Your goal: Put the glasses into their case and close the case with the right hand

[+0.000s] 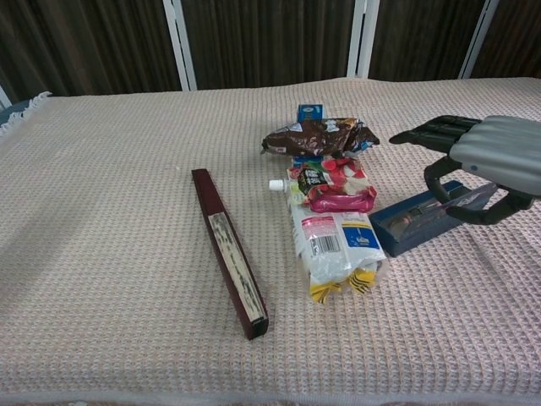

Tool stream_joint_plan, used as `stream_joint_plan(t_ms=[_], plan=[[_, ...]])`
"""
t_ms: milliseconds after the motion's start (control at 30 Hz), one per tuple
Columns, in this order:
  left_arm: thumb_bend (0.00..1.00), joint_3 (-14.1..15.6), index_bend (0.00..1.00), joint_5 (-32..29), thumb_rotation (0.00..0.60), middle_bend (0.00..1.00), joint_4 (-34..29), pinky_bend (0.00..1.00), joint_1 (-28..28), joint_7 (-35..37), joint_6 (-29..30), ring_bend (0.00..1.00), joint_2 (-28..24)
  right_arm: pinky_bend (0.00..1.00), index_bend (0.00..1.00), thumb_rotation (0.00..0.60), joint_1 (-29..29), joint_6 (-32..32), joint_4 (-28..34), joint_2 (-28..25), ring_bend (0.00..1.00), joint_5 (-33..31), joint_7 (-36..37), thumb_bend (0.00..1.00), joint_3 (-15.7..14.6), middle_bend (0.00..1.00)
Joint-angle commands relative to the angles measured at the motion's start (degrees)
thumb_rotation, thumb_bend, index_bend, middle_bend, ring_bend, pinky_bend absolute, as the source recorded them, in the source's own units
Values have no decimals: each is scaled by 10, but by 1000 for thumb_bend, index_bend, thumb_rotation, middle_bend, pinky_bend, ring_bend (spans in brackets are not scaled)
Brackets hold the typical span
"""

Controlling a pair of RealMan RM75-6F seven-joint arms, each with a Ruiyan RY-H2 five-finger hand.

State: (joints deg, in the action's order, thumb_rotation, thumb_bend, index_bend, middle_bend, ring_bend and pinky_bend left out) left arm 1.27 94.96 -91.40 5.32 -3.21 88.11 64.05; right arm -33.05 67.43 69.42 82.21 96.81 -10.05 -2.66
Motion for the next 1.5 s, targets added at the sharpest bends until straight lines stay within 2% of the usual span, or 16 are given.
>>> stream_joint_plan(t_ms=[33, 667, 767, 1000, 1167, 1333, 1400, 1500], plan=[[424, 0, 0, 0, 600, 0, 1, 60, 0, 1, 1, 0, 0, 0, 735, 600, -7, -13, 8, 1, 0, -11, -10, 648, 10, 138], [424, -1, 0, -2, 600, 0, 0, 60, 1, 1, -3, 0, 0, 0, 717, 600, -36, -87, 14, 16, 0, -79, -40, 648, 51, 138], [424, -1, 0, -3, 600, 0, 0, 61, 1, 1, -4, 0, -1, 0, 684, 600, -42, -96, 9, 22, 0, -87, -48, 647, 55, 138], [424, 0, 0, -3, 600, 0, 0, 60, 2, -3, -7, 0, 0, 0, 508, 600, -64, -128, -19, 51, 0, -127, -82, 648, 83, 125], [424, -1, 0, -4, 600, 0, -1, 61, 3, -5, -8, 0, 1, 0, 453, 600, -77, -139, -37, 71, 0, -149, -106, 645, 98, 104], [424, -2, 0, -6, 600, 0, -1, 61, 2, -1, -6, 0, -1, 0, 415, 600, -70, -102, -35, 68, 0, -132, -93, 521, 95, 86], [424, -2, 0, -6, 600, 0, 0, 60, 2, 0, -5, 0, -1, 0, 411, 600, -62, -81, -27, 58, 0, -116, -79, 455, 87, 86], [424, -1, 0, -4, 600, 0, 0, 61, 2, -1, -5, 0, -1, 0, 411, 600, -49, -54, -7, 35, 0, -94, -56, 412, 73, 85]])
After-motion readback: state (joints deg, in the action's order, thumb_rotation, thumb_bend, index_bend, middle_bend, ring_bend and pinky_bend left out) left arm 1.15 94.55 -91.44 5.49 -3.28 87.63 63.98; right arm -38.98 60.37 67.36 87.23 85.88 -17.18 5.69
